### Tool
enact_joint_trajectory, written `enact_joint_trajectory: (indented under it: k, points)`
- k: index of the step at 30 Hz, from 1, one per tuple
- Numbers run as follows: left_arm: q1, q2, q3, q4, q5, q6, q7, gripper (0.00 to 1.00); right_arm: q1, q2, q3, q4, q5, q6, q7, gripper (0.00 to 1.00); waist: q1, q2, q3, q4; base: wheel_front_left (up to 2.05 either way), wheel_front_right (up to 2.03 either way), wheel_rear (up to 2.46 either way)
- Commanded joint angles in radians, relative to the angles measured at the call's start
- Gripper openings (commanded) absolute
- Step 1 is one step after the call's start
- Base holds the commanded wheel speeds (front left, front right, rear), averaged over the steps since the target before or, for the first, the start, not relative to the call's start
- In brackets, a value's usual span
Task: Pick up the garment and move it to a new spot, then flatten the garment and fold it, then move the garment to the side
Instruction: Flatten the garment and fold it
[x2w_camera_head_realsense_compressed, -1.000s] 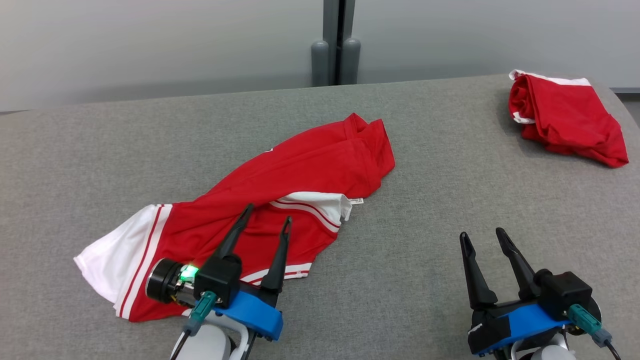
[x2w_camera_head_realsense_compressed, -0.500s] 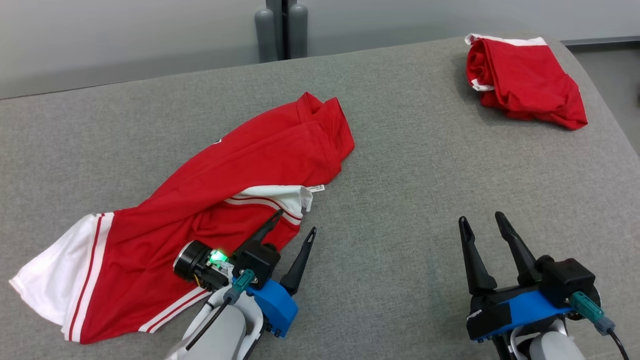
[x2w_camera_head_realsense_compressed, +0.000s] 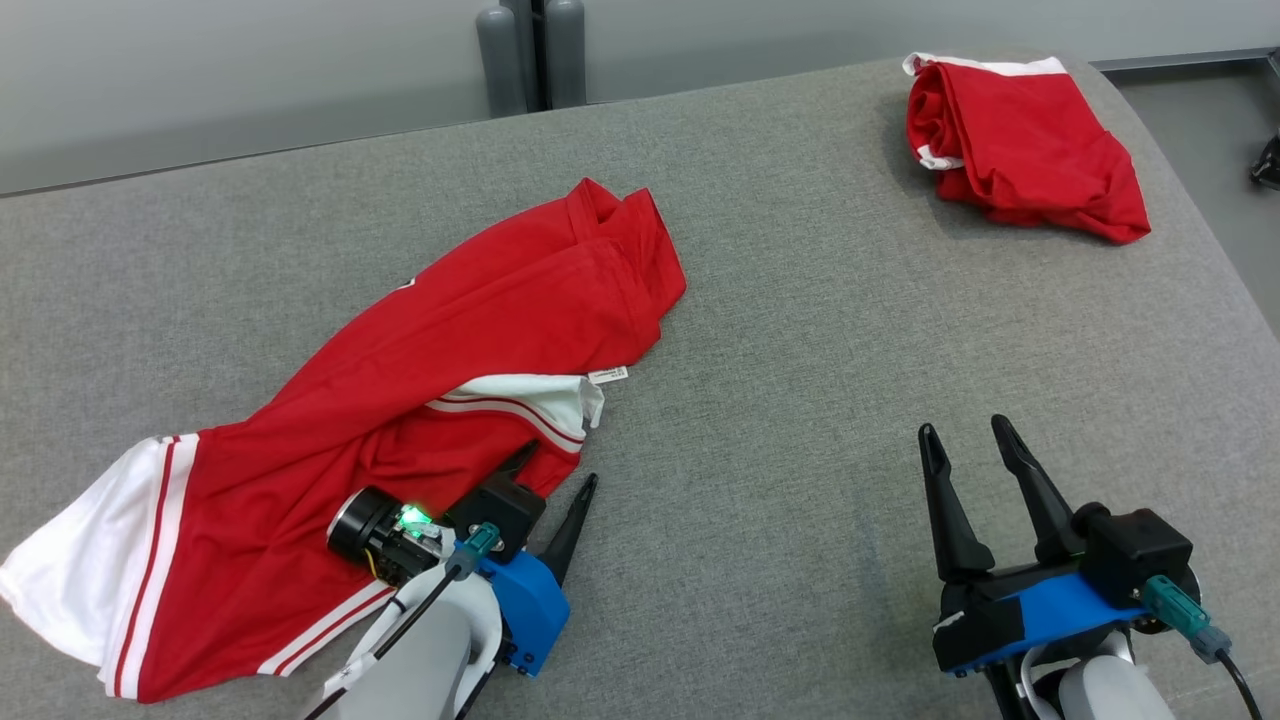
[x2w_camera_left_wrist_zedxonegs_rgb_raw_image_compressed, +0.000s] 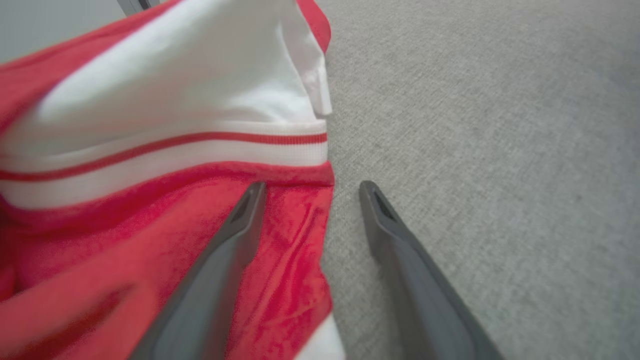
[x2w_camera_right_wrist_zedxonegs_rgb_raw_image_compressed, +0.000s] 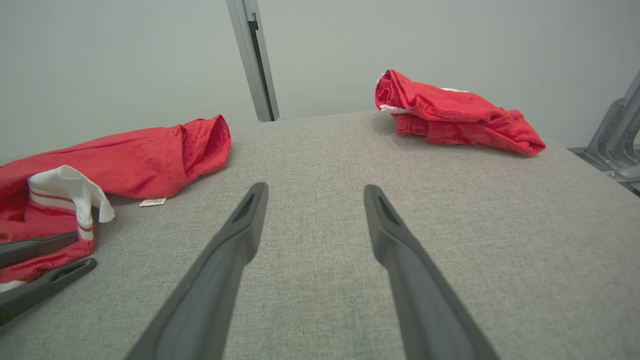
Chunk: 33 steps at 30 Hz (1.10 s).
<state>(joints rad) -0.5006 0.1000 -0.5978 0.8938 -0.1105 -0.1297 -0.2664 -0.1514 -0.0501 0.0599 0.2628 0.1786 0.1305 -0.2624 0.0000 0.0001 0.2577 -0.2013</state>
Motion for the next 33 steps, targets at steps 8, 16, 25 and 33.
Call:
enact_joint_trajectory:
  k: [8, 16, 25, 33]
  points:
    - [-0.004, -0.013, -0.008, 0.008, -0.059, -0.001, 0.002, 0.00, 0.017, -0.001, -0.025, 0.017, -0.010, 0.000, -0.003, 1.00, 0.0000, -0.0001, -0.042, 0.042, 0.00, 0.00, 0.00]
    - [0.140, 0.031, 0.009, -0.199, -0.068, -0.001, 0.002, 0.00, 0.060, -0.001, -0.025, 0.033, 0.000, 0.001, -0.003, 1.00, 0.0000, -0.0001, -0.124, 0.129, 0.00, 0.00, 0.00]
    - [0.364, 0.115, 0.030, -0.371, -0.081, 0.028, 0.002, 0.00, 0.097, -0.001, -0.035, 0.040, 0.002, 0.001, -0.003, 1.00, 0.0000, -0.0001, -0.172, 0.227, 0.00, 0.00, 0.00]
    - [0.503, 0.223, 0.095, -0.436, -0.104, 0.087, 0.002, 0.00, 0.103, -0.001, -0.060, 0.042, -0.004, 0.001, -0.003, 1.00, 0.0000, -0.0001, -0.171, 0.279, 0.00, 0.00, 0.00]
